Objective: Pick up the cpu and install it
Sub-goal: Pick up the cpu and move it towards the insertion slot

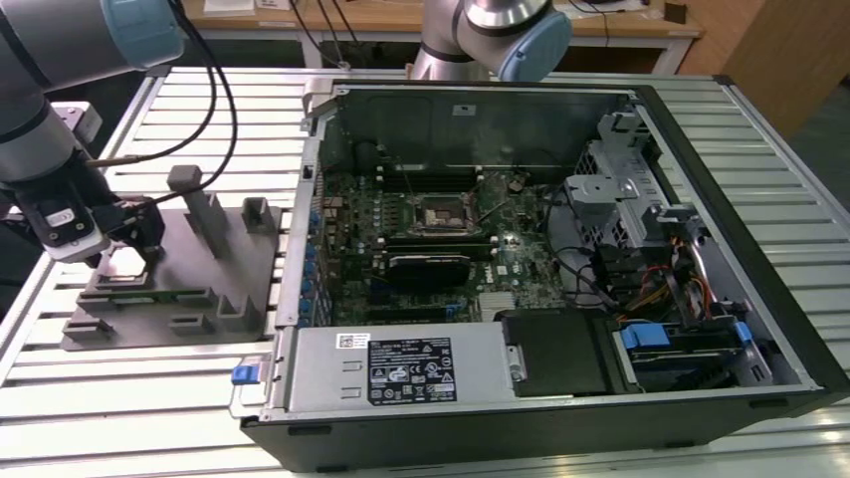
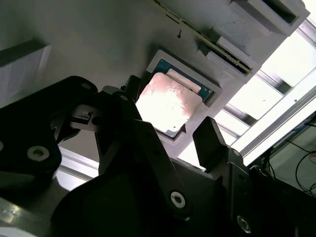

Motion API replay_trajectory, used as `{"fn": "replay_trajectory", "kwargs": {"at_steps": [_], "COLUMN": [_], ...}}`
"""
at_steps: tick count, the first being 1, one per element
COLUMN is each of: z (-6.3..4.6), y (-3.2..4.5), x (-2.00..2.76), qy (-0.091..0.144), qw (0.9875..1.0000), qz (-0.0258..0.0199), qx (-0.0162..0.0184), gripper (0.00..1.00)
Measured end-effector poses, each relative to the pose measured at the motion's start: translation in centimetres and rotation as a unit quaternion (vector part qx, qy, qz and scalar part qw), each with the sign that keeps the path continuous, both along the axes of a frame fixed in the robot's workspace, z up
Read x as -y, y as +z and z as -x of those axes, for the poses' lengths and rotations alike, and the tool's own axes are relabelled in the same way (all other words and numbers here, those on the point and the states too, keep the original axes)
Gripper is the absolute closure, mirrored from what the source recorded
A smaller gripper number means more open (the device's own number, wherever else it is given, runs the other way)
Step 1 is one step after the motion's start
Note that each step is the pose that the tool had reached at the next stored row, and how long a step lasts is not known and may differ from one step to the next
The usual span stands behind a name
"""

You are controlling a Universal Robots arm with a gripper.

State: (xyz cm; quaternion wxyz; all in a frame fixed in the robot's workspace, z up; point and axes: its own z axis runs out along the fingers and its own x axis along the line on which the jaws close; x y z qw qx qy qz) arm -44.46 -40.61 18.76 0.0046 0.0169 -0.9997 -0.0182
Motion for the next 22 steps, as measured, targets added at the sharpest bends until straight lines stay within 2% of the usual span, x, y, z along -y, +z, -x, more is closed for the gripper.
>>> {"fn": "replay_trajectory", "kwargs": {"at_steps": [8,9,15,22], "z": [-0.05,-0.05,-0.05,0.02], "y": [-0.32,-0.32,-0.34,-0.34], "x": [0.00,0.00,0.00,0.00], "qy": [0.000,0.000,0.000,0.000], "qw": [1.0000,1.0000,1.0000,1.0000], "qz": [0.0002,0.0003,0.0002,0.0003], "qx": [0.0000,0.0004,0.0049,0.0054], "gripper": [0.31,0.38,0.38,0.38]}}
